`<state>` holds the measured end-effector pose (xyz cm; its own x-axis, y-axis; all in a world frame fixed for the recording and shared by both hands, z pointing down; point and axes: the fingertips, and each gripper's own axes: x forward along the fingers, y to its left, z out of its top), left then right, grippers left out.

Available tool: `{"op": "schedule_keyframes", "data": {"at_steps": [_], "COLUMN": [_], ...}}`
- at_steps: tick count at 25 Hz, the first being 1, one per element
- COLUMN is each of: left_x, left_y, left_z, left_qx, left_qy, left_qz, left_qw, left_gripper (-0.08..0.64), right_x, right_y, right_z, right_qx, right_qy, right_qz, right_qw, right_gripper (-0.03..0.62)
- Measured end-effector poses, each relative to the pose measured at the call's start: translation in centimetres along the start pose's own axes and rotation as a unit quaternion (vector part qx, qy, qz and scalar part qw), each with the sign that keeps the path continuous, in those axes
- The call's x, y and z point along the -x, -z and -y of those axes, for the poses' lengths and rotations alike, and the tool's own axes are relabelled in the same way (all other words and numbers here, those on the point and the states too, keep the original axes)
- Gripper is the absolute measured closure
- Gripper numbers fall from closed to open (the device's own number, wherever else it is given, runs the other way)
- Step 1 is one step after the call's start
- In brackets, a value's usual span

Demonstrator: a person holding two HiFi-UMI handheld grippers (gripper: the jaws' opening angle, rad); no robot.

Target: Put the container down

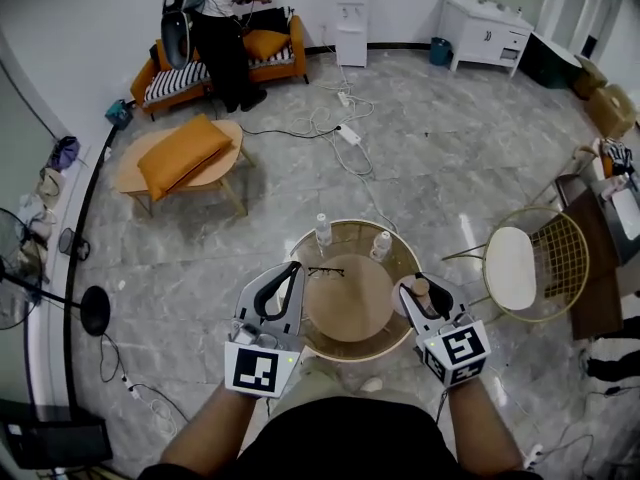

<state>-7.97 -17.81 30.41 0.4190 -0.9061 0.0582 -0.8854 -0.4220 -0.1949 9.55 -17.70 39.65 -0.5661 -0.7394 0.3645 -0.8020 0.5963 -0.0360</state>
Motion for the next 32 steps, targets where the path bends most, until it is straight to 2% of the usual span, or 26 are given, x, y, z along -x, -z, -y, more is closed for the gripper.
{"op": "schedule_keyframes", "data": {"at_steps": [12,20,26,32], "left_x": [-0.7,-1.6,-2.2,-2.8], "left_y": [2.0,3.1,3.6,4.4], "left_z": [-0.9,0.1,0.0,0.3], "left_qx": [0.001,-0.001,-0.001,-0.005], "left_qy": [0.021,0.033,0.027,0.036], "left_qz": [-0.014,-0.017,-0.014,-0.012], "left_qw": [0.9997,0.9993,0.9995,0.9993], "left_gripper": [0.545,0.545,0.545,0.545], "right_x": [-2.7,-3.4,-4.1,-5.3], "right_y": [4.3,6.1,7.2,8.1], "right_z": [0.4,0.9,0.7,-0.2], "right_qx": [-0.009,-0.014,-0.015,-0.012], "right_qy": [0.011,0.013,0.011,-0.001], "right_qz": [-0.044,-0.057,-0.064,-0.069], "right_qw": [0.999,0.998,0.998,0.998], "right_gripper": [0.445,0.445,0.445,0.445]}}
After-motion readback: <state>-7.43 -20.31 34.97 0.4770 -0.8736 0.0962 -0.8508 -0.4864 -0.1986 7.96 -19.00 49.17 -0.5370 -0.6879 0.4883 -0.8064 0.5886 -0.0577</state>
